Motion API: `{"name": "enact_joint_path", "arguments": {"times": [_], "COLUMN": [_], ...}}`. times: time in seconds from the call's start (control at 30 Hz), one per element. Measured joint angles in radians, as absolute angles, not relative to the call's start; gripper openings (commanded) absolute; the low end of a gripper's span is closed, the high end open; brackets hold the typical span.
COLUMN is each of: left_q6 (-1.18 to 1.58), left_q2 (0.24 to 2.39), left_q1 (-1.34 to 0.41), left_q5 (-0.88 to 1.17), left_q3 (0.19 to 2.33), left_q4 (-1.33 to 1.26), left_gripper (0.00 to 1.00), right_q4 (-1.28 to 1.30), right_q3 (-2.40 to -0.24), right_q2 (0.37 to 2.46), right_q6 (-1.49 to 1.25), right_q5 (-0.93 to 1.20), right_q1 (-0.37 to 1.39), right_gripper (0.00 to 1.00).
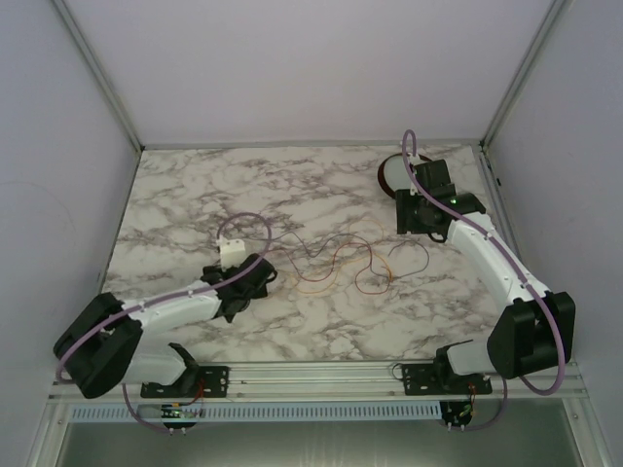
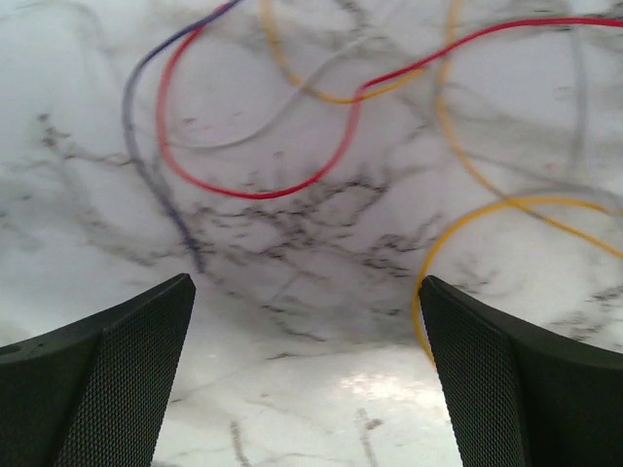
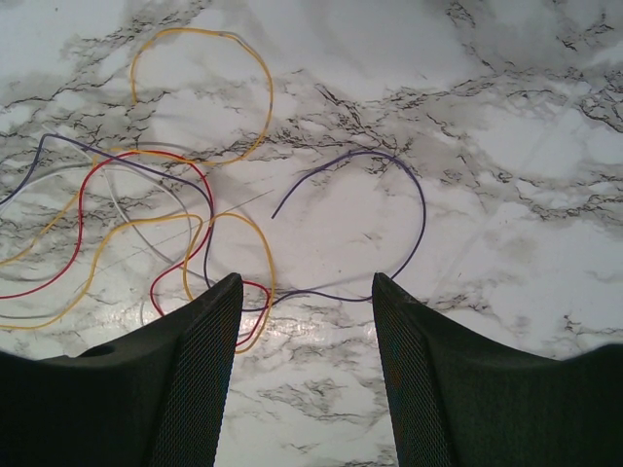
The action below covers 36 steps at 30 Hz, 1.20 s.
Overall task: Zip-tie the wires
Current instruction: Straighten the cable at the center of the board.
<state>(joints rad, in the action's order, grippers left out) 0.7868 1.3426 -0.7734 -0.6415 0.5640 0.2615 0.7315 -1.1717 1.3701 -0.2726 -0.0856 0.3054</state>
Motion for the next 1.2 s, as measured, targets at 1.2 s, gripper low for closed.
{"name": "enact_joint_path", "arguments": {"times": [1.2], "left_q6": [0.461], "left_q2": [0.725], "left_q1": [-0.416], "left_q5": [-0.437], "left_q3": [0.537], "left_q4": [0.169], "left_gripper": [1.0], "right_q4": [0.428], "right_q3": [-0.951], "right_q2": [1.158], "right_q6": [-0.359], "right_q5": [-0.215], "right_q1": [0.191], "right_gripper": [0.73]}}
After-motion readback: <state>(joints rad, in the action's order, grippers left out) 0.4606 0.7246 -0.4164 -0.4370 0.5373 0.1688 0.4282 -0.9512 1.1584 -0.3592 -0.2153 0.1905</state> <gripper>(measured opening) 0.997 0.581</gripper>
